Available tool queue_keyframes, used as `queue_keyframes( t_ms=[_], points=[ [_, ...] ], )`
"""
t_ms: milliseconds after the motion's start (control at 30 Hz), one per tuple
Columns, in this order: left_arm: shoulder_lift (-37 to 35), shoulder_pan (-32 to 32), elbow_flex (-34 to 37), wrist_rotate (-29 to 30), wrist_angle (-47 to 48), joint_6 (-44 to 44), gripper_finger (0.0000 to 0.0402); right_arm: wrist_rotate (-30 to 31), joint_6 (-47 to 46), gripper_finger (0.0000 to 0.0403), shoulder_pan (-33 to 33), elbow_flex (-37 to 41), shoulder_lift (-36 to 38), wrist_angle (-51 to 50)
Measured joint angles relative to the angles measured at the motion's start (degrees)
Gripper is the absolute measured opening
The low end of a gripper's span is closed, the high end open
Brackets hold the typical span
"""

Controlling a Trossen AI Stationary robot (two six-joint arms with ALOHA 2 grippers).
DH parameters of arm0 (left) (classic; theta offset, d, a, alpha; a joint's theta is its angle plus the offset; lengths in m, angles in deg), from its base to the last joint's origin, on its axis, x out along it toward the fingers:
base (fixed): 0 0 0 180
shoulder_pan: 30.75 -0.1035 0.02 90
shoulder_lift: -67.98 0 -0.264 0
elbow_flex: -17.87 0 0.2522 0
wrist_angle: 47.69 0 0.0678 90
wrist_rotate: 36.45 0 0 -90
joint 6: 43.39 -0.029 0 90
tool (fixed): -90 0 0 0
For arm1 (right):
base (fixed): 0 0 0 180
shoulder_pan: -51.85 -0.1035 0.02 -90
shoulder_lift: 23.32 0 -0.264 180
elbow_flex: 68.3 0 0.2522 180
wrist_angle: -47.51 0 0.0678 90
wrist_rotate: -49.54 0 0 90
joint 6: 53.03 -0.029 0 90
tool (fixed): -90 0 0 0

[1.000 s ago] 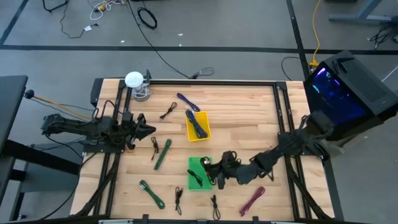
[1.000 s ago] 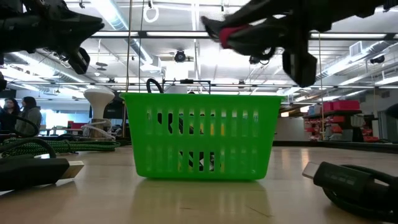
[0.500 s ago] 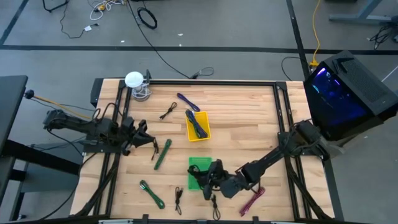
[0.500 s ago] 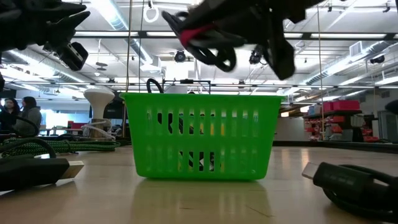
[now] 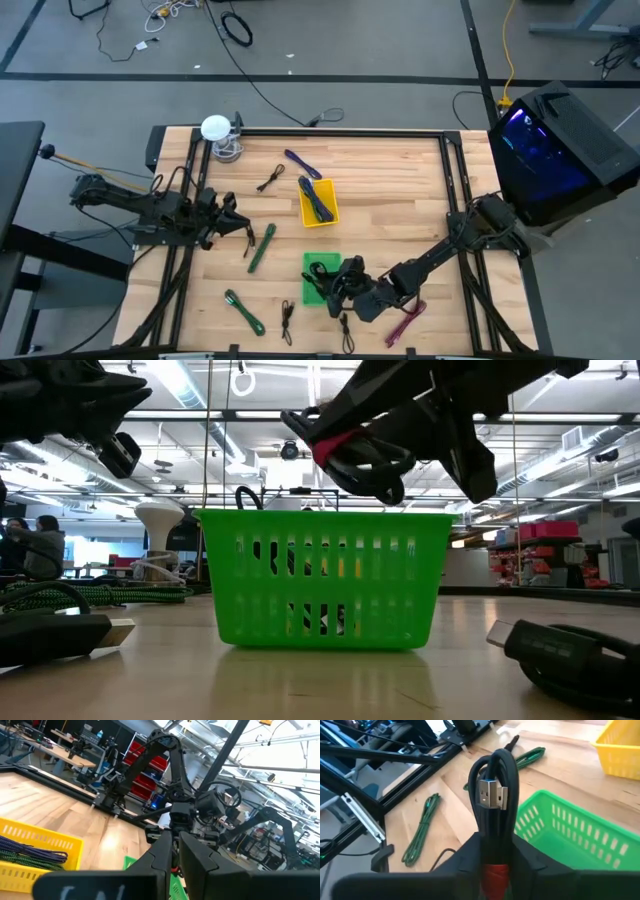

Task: Pick & Place USB Port
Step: Put the black charger cable into the green bin, then put the pink charger cable into the yellow bin

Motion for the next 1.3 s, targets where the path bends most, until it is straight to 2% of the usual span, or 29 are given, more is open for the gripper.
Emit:
queue_keyframes(
  t_ms=[133,267,500,700,833,933,1133,1300],
  points=[
    [0.0,0.0,0.0,0.0,0.0,0.0,0.0039,0.3,-1.0,0.0120,0.2,0.0,0.0,-0.7],
    [0.0,0.0,0.0,0.0,0.0,0.0,0.0039,0.9,-0.3,0.0137,0.2,0.0,0.0,-0.6],
    [0.0,0.0,0.0,0.0,0.0,0.0,0.0039,2.2,0.8,0.0143,0.9,0.0,0.0,-0.7],
    [0.0,0.0,0.0,-0.1,0.5,0.0,0.0039,0.8,7.7,0.0142,1.7,0.1,3.0,-2.2],
    [0.0,0.0,0.0,-0.2,0.5,0.0,0.0039,-6.4,13.8,0.0134,0.5,0.1,8.1,-5.4],
    [0.0,0.0,0.0,-0.2,0.6,0.0,0.0039,-12.0,12.3,0.0121,-1.3,0.1,12.3,-13.5],
    [0.0,0.0,0.0,-0.2,0.9,0.1,0.0039,-23.9,-4.3,0.0085,-5.7,0.0,17.4,-32.1],
    [0.0,0.0,0.0,-0.2,1.1,0.3,0.0039,-33.1,-15.1,0.0062,-10.3,0.1,17.7,-36.9]
  ],
)
